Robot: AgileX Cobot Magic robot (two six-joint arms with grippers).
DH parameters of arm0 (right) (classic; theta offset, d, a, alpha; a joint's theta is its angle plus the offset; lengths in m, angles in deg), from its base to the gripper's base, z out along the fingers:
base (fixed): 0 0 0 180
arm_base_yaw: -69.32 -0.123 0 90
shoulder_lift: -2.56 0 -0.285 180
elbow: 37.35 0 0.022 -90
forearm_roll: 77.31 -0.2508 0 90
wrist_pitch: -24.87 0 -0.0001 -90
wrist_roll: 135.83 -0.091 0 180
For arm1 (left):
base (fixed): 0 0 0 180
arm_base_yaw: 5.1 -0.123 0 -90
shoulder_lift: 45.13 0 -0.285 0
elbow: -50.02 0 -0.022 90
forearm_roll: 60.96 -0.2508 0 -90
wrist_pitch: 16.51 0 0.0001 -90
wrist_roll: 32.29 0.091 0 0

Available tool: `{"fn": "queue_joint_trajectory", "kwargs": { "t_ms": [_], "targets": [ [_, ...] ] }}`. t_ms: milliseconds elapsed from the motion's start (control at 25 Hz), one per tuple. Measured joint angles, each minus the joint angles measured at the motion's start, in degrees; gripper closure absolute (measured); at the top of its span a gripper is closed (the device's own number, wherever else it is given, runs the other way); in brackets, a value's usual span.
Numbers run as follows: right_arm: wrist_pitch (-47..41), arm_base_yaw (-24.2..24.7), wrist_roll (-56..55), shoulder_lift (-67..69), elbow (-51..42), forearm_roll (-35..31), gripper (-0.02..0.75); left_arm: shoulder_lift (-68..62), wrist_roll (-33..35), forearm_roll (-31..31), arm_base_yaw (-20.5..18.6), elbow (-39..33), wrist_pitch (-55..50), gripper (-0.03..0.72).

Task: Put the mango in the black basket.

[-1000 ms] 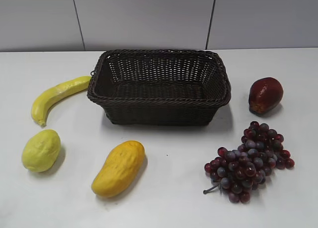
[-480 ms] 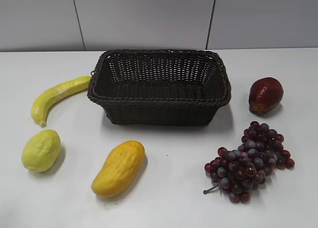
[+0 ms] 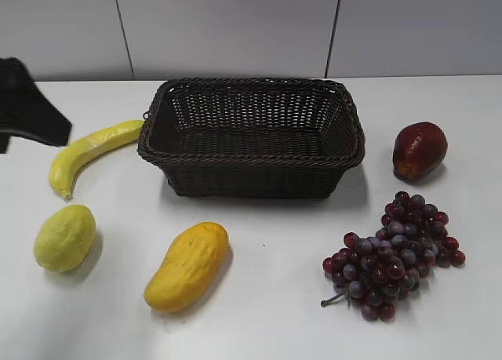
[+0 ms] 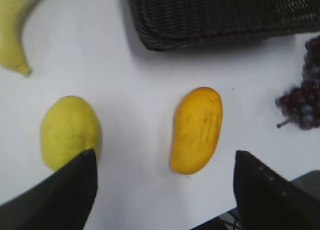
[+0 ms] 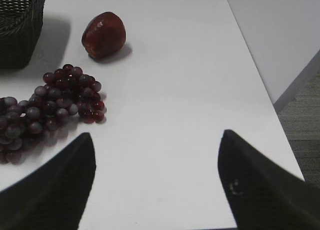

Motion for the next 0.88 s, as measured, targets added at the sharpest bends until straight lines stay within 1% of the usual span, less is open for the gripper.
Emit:
{"fn": "queue_joint_trajectory", "kwargs": {
  "t_ms": [120, 240, 280, 400, 480, 560, 760, 880],
  "targets": [
    [0.0, 0.0, 0.0, 0.0, 0.0, 0.0, 0.151, -5.8, 0.0, -0.9, 8.8, 1.3, 2.0, 0.059],
    [0.0, 0.0, 0.0, 0.0, 0.0, 0.0, 0.151, -11.3, -0.9, -3.0, 15.9, 2.3, 4.3, 0.064],
    [0.0, 0.0, 0.0, 0.0, 0.0, 0.0, 0.151, -13.3, -2.0, -4.3, 18.0, 2.8, 5.0, 0.064],
    [0.0, 0.0, 0.0, 0.0, 0.0, 0.0, 0.151, -19.0, -6.8, -10.4, 22.4, 4.3, 5.7, 0.067],
    [0.0, 0.0, 0.0, 0.0, 0.0, 0.0, 0.151, -22.5, -8.5, -13.1, 24.0, 5.5, 6.0, 0.067],
    [0.0, 0.0, 0.0, 0.0, 0.0, 0.0, 0.151, -26.0, -9.2, -14.3, 24.8, 6.6, 6.4, 0.067],
    [0.0, 0.0, 0.0, 0.0, 0.0, 0.0, 0.151, -32.6, -9.5, -16.9, 25.0, 7.7, 7.8, 0.022],
    [0.0, 0.0, 0.0, 0.0, 0.0, 0.0, 0.151, -35.7, -9.5, -17.1, 25.0, 7.8, 9.4, 0.015]
  ]
}}
